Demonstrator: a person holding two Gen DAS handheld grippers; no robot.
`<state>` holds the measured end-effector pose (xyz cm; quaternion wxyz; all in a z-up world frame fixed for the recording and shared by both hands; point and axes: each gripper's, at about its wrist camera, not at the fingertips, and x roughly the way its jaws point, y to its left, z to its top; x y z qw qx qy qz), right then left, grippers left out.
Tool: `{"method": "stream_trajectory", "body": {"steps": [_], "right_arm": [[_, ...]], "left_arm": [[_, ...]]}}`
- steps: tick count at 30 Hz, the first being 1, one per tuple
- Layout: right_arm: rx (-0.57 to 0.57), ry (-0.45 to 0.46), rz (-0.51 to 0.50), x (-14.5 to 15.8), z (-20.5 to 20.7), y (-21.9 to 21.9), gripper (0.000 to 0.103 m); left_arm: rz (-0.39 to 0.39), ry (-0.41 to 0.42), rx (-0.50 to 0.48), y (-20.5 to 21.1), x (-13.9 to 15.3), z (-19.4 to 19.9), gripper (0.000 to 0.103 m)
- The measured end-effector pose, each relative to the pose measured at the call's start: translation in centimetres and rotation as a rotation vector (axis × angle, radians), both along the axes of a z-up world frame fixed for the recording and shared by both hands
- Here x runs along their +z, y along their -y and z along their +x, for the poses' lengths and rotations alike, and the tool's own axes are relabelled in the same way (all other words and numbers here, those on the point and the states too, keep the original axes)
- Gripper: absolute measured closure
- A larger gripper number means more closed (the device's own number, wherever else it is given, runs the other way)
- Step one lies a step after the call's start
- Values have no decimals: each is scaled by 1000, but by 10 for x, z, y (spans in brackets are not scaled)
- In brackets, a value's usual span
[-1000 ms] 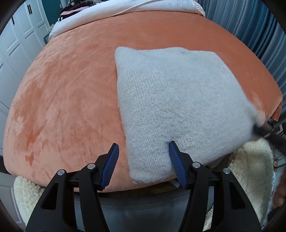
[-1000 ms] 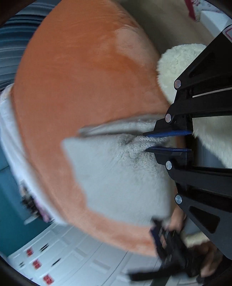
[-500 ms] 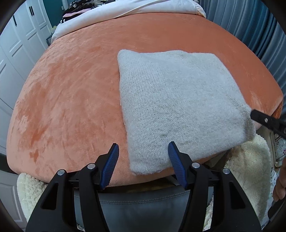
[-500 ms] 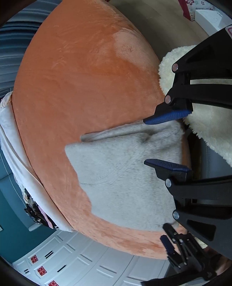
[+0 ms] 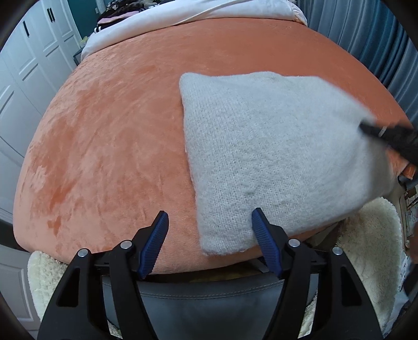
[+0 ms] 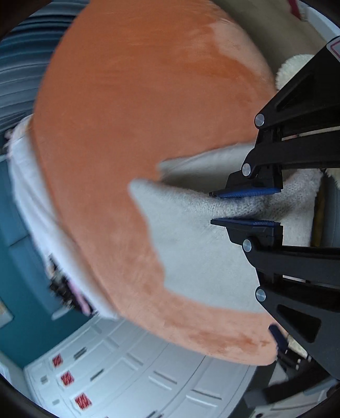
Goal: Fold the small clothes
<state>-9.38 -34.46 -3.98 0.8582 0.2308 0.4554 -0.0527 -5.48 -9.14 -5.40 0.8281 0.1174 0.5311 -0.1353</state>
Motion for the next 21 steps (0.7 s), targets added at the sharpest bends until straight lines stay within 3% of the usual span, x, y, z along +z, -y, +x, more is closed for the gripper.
{"method": "stream_trajectory", "body": {"steps": [2,3,6,7,8,9,11,14,17,21], "right_arm": [[6,-129,17,-46,7,7,87],[-2,-93,48,-48,3,10,85],[-33,-30,84,-20,-8,13,73],[-36,3,72,-10,-14,13,69],[-30,19,59,-5,-19,13,55],[-31,22,43,-3,-22,14,45],[-35,7,12,-8,-23,15,36],[-21,-74,3,-31,-7,20,33],[16,-123,101,-55,11,21,31],[45,-132,155,-69,25,6,28]], "left_arm": [[0,-14,-7,2,-5,1,38],[5,-10,-9,2,-4,-1,38],[-40,-1,-8,-1,6,-3,38],[-80,-1,1,-4,12,-1,32],[-113,1,12,-5,16,1,22],[-144,4,24,-7,20,4,18],[-181,11,45,-7,23,14,14],[-224,-8,71,-3,14,38,10],[-245,-104,111,-2,-16,64,10],[-405,-238,181,-12,-50,83,6]]}}
